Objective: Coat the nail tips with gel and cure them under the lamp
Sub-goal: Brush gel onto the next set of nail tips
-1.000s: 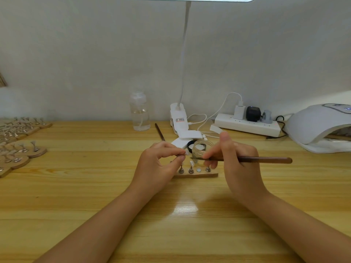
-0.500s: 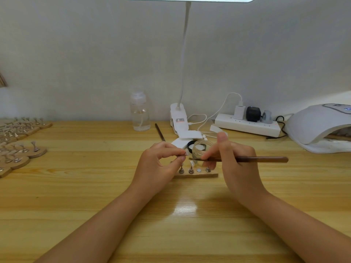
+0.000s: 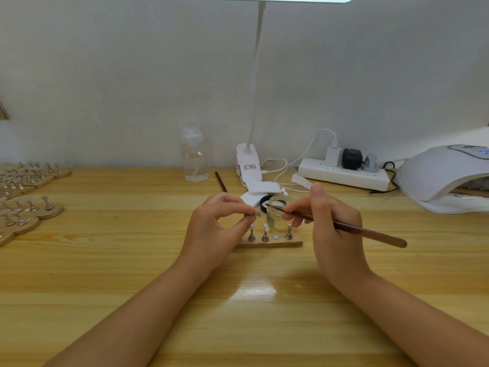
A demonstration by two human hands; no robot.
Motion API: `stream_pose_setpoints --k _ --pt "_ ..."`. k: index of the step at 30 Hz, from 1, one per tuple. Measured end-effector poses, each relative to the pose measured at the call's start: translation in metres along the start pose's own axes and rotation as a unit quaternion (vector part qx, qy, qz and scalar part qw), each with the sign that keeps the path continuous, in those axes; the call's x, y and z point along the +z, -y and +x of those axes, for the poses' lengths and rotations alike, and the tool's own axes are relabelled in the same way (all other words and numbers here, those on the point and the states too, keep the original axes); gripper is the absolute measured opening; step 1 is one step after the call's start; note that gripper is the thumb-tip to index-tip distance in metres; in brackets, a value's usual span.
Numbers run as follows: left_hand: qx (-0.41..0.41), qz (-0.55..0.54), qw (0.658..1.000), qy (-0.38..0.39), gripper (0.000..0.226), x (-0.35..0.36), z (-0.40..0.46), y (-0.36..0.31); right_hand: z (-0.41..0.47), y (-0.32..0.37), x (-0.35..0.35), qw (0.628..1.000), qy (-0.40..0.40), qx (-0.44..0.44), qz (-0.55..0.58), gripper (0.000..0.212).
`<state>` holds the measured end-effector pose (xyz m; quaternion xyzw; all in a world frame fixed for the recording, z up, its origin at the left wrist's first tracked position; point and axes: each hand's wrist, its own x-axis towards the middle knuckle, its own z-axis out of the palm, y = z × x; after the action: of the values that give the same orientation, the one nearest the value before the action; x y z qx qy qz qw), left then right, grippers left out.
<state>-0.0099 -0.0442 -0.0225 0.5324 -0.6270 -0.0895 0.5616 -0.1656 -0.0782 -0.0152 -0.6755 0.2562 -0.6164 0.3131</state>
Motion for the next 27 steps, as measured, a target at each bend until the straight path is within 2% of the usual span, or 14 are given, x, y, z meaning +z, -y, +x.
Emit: stream_pose_setpoints --k 9,13,19,23,27 --pt "0.009 -0.018 1.0 -0.016 0.023 0.001 -0.0003 0.0027 -0.0045 -0.0044 0.0029 0.994 0.029 -0.074 -0.069 0.043" --pt "0.004 -0.016 1.0 -0.02 0.03 0.0014 0.0002 0.0038 -0.0076 -0.004 0.0034 0.995 0.061 -0.064 -0.046 0.041" --pt "0.003 -0.016 1.0 -0.023 0.031 0.0015 0.0002 0.0044 -0.0044 -0.0028 0.0035 0.995 0.039 -0.072 -0.065 0.041" --pt "0.001 -0.015 1.0 -0.018 0.029 0.001 -0.0002 0.0038 -0.007 -0.0037 0.004 0.998 0.044 -0.037 -0.015 0.042" --pt "0.0 -0.013 1.0 -0.016 0.028 0.0009 0.0003 0.0034 -0.0056 -0.0023 0.0051 0.996 0.044 -0.062 -0.053 0.04"
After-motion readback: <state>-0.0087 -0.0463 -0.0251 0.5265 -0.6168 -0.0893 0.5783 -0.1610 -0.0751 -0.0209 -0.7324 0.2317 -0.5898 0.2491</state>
